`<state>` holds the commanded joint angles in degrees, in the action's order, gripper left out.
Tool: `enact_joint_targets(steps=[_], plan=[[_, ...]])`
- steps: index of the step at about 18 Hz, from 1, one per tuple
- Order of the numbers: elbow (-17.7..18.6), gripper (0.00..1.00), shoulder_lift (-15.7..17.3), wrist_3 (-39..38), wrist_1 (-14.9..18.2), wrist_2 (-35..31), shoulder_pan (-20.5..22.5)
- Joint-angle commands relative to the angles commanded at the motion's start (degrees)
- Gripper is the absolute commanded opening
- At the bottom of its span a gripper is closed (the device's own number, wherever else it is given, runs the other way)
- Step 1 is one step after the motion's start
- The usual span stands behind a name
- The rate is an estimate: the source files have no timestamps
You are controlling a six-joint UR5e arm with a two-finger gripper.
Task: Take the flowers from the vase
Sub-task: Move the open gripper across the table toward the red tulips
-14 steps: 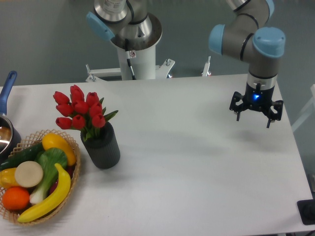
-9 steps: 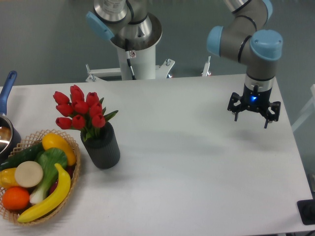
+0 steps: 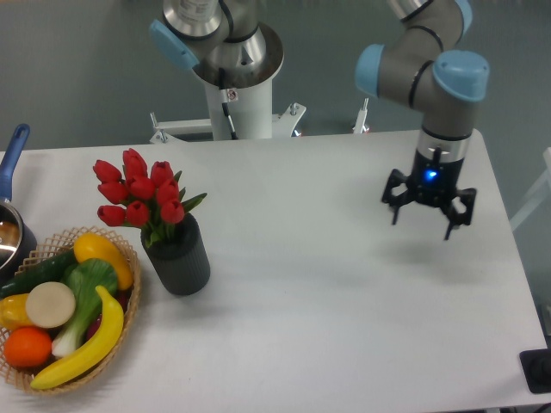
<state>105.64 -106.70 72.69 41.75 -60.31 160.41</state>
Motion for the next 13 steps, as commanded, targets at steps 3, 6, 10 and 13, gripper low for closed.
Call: enact_joint_targets(steps=[3,6,10,13], plan=[[0.5,1.0,-0.1,-2.5,0.0,3.8,-4.0],[3.6,1.0,3.3,-2.6,-0.1,5.5,-7.3],[11.5,1.0,11.5,-1.9,0.1,20.0,-7.2],[15.3,1.0,16.9,-2.2,0.2,22.5,-7.7]])
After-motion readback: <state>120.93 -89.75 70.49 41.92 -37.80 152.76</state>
